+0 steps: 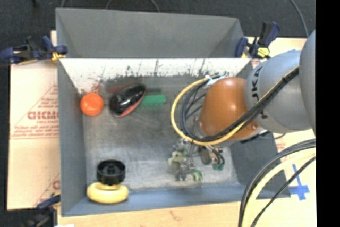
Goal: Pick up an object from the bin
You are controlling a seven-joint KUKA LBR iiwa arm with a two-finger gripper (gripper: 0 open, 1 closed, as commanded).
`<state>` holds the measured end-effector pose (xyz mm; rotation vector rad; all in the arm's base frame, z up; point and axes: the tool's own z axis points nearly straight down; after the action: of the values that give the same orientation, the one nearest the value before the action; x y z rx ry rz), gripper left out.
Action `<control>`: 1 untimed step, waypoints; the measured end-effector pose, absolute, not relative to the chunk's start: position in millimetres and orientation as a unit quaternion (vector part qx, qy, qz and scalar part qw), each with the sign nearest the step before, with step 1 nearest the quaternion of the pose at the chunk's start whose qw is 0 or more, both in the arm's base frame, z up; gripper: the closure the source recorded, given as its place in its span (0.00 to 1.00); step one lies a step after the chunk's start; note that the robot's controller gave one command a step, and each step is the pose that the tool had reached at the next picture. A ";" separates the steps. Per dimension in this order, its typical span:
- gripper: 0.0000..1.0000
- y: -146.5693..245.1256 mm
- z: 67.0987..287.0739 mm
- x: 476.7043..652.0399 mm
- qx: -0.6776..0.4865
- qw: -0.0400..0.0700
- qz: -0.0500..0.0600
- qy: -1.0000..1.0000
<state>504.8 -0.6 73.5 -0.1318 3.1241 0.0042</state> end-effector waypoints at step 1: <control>1.00 -0.6 74.6 505.0 -0.042 0.006 0.001 0.999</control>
Offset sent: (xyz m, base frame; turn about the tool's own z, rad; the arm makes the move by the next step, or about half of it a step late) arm 0.0000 0.0000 0.0634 0.0000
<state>505.0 -0.6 74.6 -0.1307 3.1260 0.0041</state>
